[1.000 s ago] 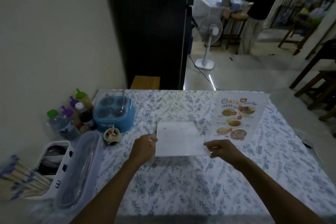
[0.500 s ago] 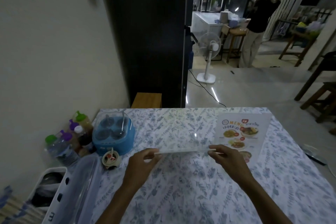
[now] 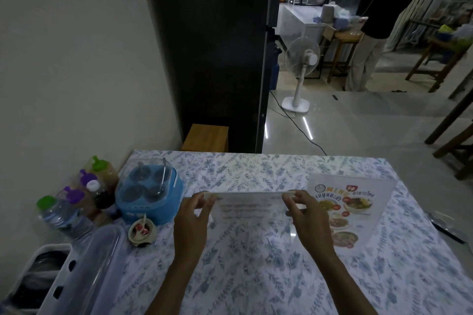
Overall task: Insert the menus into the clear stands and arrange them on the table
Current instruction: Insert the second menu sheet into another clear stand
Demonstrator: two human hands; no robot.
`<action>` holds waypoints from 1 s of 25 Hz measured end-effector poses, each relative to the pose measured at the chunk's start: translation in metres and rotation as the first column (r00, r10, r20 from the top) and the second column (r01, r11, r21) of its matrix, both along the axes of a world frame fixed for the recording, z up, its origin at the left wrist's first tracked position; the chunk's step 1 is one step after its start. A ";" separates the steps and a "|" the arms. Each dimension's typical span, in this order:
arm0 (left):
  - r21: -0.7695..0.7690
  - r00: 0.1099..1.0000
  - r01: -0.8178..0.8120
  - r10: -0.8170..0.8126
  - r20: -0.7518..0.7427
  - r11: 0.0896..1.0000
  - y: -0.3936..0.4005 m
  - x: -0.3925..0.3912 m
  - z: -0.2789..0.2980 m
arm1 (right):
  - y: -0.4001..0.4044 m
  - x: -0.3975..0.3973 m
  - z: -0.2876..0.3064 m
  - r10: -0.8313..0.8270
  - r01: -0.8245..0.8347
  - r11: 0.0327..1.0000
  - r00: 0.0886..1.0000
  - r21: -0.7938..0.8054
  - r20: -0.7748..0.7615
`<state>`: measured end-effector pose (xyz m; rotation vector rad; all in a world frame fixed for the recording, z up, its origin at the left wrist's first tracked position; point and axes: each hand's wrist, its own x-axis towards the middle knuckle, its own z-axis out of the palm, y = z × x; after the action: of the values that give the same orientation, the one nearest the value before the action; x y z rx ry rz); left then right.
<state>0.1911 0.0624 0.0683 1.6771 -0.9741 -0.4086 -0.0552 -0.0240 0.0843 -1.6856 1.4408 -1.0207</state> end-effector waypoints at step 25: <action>0.003 0.988 0.128 -0.128 0.088 0.992 0.006 0.006 0.015 | 0.009 0.001 0.014 0.129 -0.129 0.991 0.991 -0.015 -0.042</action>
<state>0.1975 0.0679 0.0838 1.6464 -1.1512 -0.4207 -0.0546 -0.0147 0.0979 -1.7971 1.3325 -0.9360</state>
